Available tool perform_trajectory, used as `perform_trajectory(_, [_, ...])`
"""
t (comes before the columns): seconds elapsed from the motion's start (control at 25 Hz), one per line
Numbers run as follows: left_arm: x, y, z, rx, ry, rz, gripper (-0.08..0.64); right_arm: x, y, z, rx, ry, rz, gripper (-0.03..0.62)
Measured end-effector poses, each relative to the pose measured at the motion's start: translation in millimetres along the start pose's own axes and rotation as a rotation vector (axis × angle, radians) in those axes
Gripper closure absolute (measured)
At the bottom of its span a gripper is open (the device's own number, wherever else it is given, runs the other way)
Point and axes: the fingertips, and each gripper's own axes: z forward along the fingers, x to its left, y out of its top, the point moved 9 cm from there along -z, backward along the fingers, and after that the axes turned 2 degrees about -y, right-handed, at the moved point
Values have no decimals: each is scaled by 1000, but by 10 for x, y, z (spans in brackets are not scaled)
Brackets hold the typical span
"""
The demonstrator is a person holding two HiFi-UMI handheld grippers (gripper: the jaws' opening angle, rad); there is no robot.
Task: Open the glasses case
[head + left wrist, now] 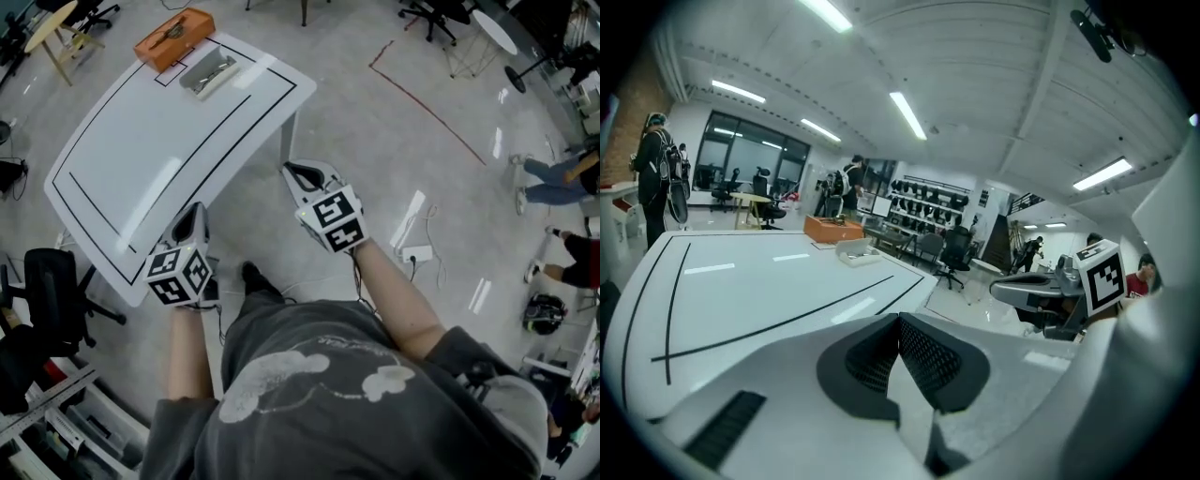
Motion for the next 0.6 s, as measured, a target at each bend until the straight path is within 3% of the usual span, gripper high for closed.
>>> perform_trajectory(0.6, [-924,-581,-815,-81,-30,44,557,349,-378,-1200,-70,7,-28,594])
